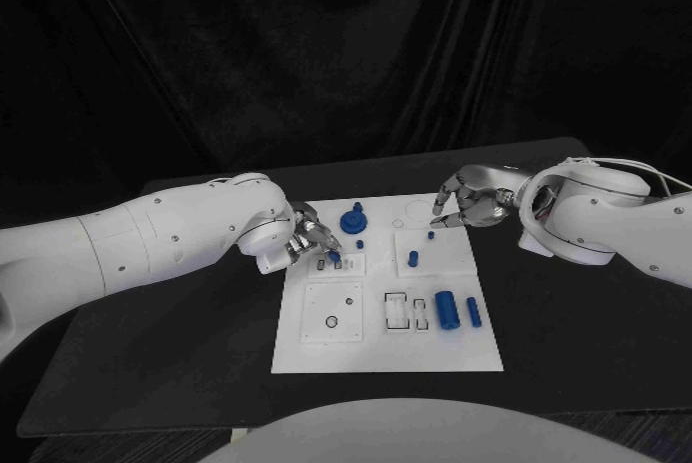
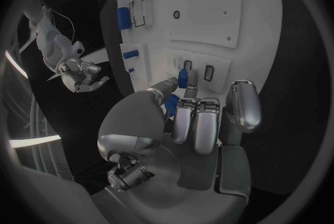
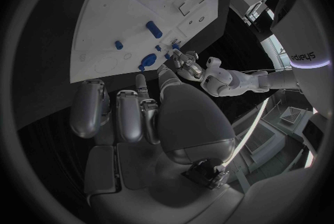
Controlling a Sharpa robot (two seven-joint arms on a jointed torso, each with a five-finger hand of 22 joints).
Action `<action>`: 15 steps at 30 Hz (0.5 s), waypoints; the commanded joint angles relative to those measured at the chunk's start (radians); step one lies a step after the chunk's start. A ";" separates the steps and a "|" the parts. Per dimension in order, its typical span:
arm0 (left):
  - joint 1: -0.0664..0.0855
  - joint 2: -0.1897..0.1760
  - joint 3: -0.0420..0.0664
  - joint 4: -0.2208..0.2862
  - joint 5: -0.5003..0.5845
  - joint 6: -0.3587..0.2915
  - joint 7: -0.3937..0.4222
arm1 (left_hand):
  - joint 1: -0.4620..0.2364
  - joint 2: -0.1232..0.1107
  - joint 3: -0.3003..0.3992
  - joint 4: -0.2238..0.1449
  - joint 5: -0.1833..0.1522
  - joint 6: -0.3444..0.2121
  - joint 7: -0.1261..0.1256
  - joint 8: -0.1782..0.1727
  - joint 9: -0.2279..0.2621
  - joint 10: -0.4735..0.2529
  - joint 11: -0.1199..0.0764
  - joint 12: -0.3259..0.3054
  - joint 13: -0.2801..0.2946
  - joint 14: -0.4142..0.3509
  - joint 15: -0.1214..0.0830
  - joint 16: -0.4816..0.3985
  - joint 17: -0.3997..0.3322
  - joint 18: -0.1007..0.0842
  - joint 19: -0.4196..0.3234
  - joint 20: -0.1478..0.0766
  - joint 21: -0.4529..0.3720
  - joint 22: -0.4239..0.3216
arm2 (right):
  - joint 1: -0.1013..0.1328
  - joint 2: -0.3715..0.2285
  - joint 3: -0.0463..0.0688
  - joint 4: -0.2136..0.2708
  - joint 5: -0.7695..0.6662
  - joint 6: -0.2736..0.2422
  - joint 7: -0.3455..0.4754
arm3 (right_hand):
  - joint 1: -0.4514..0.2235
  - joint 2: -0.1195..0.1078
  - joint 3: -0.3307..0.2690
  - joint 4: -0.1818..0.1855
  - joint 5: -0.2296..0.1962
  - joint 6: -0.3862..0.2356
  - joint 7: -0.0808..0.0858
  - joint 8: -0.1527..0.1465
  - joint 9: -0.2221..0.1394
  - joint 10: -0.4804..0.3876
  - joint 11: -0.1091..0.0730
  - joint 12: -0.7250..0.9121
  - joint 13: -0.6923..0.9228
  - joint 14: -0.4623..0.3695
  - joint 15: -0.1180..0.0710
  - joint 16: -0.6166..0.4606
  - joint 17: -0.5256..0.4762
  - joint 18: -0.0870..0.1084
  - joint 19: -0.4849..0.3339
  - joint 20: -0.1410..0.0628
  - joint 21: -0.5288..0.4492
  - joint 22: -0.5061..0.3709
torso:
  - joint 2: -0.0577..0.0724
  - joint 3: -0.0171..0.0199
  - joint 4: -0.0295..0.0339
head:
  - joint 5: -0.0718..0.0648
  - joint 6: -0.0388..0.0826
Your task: Assemble the parts on the task board
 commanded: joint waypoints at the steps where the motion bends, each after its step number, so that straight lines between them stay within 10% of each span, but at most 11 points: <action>1: -0.003 -0.001 0.001 0.003 -0.002 -0.009 0.027 | 0.011 -0.001 -0.001 0.006 -0.003 -0.007 -0.003 0.003 0.001 0.043 0.003 -0.004 0.192 0.100 0.006 0.000 0.259 0.012 -0.005 -0.002 -0.003 0.047 | -0.002 -0.001 0.001 0.001 0.013 -0.002 -0.011 | 0.010 -0.001 -0.001 -0.007 0.008 -0.007 0.002 -0.006 -0.002 0.090 0.002 -0.007 0.243 0.040 0.005 -0.005 -0.002 0.006 -0.007 0.001 -0.005 0.154 | 0.000 0.0012 -0.0008 | 0.002 0.000; 15: -0.015 -0.007 0.001 0.005 -0.002 -0.015 0.034 | 0.012 0.000 -0.001 0.006 -0.003 -0.009 -0.003 0.003 0.001 0.041 0.003 -0.007 0.189 0.098 0.007 -0.002 0.256 0.013 -0.008 -0.001 -0.007 0.044 | -0.002 -0.002 0.001 0.001 0.020 -0.001 -0.011 | 0.012 -0.001 0.000 -0.009 0.011 -0.009 0.002 -0.007 -0.002 0.090 0.002 -0.007 0.243 0.040 0.005 -0.006 -0.004 0.006 -0.007 0.001 -0.008 0.154 | -0.001 0.0012 -0.0006 | 0.002 0.000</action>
